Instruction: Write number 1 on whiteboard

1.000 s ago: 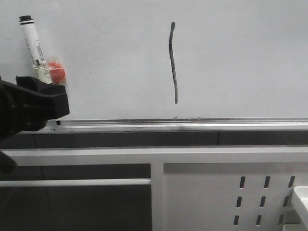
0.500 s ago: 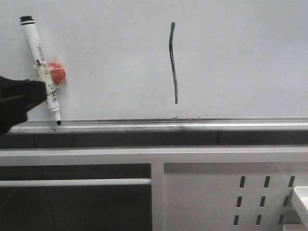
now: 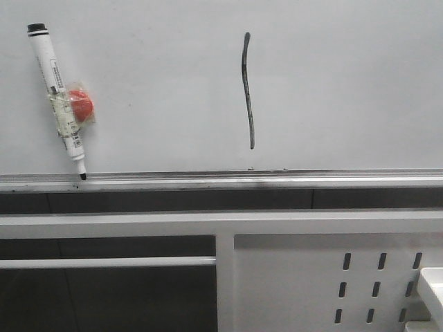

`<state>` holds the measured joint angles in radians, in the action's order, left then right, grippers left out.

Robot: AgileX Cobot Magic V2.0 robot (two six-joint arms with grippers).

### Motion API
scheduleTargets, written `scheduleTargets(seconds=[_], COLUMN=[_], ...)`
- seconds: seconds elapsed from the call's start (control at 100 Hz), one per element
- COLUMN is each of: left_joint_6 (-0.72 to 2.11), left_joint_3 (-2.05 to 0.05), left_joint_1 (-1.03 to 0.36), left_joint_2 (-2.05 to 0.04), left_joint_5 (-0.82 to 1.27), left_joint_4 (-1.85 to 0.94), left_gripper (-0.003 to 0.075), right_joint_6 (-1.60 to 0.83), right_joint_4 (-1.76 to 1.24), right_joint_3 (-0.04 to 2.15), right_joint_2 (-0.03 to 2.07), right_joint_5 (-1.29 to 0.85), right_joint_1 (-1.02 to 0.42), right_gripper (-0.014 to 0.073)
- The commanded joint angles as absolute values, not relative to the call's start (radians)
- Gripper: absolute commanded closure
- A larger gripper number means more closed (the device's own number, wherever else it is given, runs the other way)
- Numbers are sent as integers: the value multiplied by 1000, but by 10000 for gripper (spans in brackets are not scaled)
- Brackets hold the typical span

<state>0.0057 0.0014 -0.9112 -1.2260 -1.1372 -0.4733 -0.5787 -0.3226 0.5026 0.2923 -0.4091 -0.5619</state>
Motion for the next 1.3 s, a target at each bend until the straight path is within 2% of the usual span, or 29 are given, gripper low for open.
scheduleTargets(seconds=[0.0,0.13,0.25,0.45,0.69,0.88,1.1,1.29], left_joint_6=[24,56,56,237,272,375,679,777], left_joint_3=[19,19,15,-26,-128,-254,-454,-466], left_joint_1=[-910,-910,-910,-910,-910,-910,-895,-827], left_joint_2=[-1212,-1212,-1208,-1190,-1173,-1053,-777,-526], left_joint_5=[-1360,-1360,-1360,-1356,-1245,-907,-246,94], left_joint_4=[-434,-418,-413,-393,-386,-381,-591,-550], left_gripper=[740,740,740,740,740,740,740,740], right_joint_6=[-578,-578,-578,-578,-578,-578,-578,-578], right_joint_4=[-401,-411,-505,-532,-532,-532,-532,-532], right_joint_3=[370,131,17,4,4,4,4,4], right_joint_2=[253,233,233,235,235,235,235,235], right_joint_5=[-205,-77,101,242,247,247,247,247], right_joint_1=[-558,-558,-558,-558,-558,-558,-558,-558], right_gripper=[663,663,663,663,663,663,663,663])
